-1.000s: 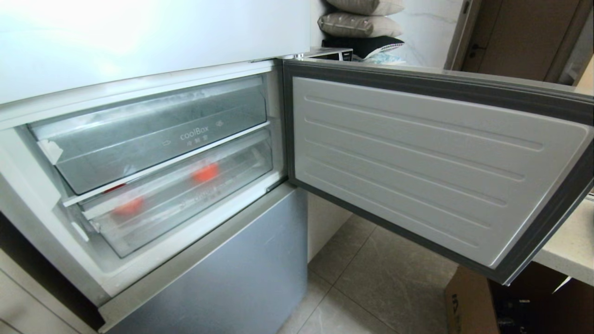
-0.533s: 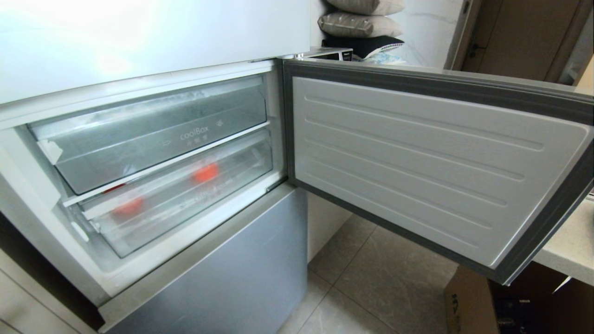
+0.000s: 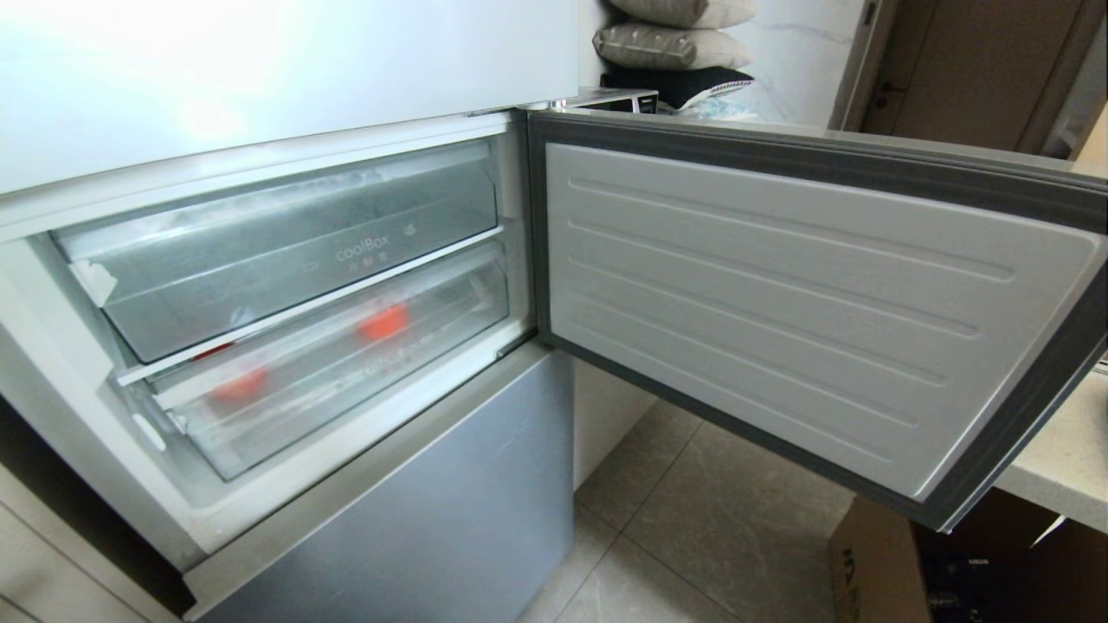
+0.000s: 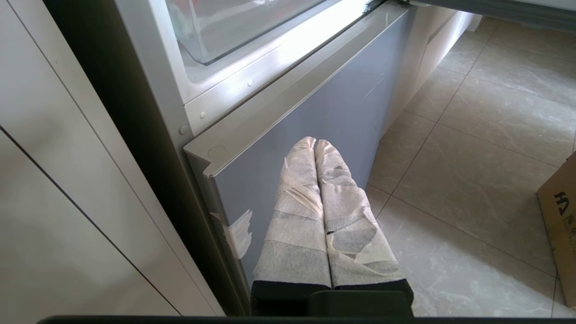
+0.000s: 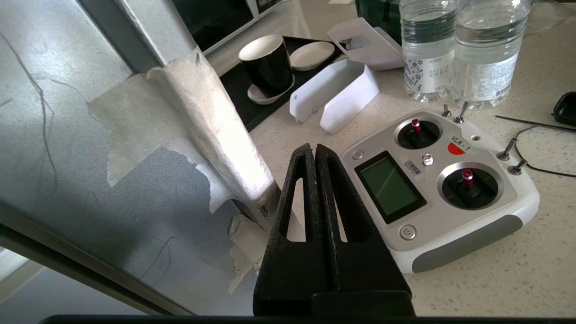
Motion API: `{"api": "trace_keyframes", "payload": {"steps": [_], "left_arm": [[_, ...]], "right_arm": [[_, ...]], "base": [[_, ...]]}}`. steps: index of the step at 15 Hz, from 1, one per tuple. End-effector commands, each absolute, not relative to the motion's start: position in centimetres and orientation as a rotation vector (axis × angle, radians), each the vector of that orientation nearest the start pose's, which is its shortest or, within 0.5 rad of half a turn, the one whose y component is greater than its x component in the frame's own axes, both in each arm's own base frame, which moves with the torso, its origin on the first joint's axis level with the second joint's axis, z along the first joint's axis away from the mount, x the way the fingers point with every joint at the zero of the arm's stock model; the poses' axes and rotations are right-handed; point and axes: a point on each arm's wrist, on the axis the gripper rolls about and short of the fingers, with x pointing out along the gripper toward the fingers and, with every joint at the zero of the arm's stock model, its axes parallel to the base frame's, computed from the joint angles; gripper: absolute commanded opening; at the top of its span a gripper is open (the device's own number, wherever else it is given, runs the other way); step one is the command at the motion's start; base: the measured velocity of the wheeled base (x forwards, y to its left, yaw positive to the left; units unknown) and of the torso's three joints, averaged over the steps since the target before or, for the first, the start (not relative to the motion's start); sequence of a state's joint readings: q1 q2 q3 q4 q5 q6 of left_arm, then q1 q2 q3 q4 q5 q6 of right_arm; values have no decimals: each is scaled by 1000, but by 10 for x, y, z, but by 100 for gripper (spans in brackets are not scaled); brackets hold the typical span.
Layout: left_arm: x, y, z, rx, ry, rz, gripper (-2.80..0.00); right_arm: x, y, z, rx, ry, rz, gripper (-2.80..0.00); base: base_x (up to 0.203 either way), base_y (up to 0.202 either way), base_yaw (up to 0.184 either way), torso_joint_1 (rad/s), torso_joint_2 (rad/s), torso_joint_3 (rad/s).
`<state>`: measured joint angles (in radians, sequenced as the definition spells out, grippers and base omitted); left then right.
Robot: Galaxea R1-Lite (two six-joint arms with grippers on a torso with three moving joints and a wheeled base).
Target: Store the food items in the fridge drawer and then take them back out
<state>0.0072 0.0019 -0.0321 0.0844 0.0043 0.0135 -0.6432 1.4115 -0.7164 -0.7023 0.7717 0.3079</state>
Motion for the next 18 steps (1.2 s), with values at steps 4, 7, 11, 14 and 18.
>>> {"api": "trace_keyframes", "payload": {"steps": [4,7,11,14,18], "left_arm": [[-25,0,76,14,54,12,-280],[-25,0,76,14,55,12,-280],[-25,0,76,14,54,12,-280],[-25,0,76,14,54,12,-280],[-25,0,76,14,54,12,-280]], "right_arm": [[190,-122,243,299,12,149,-280],[181,-116,241,299,14,155,-280],[153,-93,229,301,18,162,-280],[133,-76,224,285,1,174,-280],[102,-51,219,243,-48,196,-280]], "base": [[0,0,0,0,0,0],[0,0,0,0,0,0],[0,0,0,0,0,0],[0,0,0,0,0,0],[0,0,0,0,0,0]]}}
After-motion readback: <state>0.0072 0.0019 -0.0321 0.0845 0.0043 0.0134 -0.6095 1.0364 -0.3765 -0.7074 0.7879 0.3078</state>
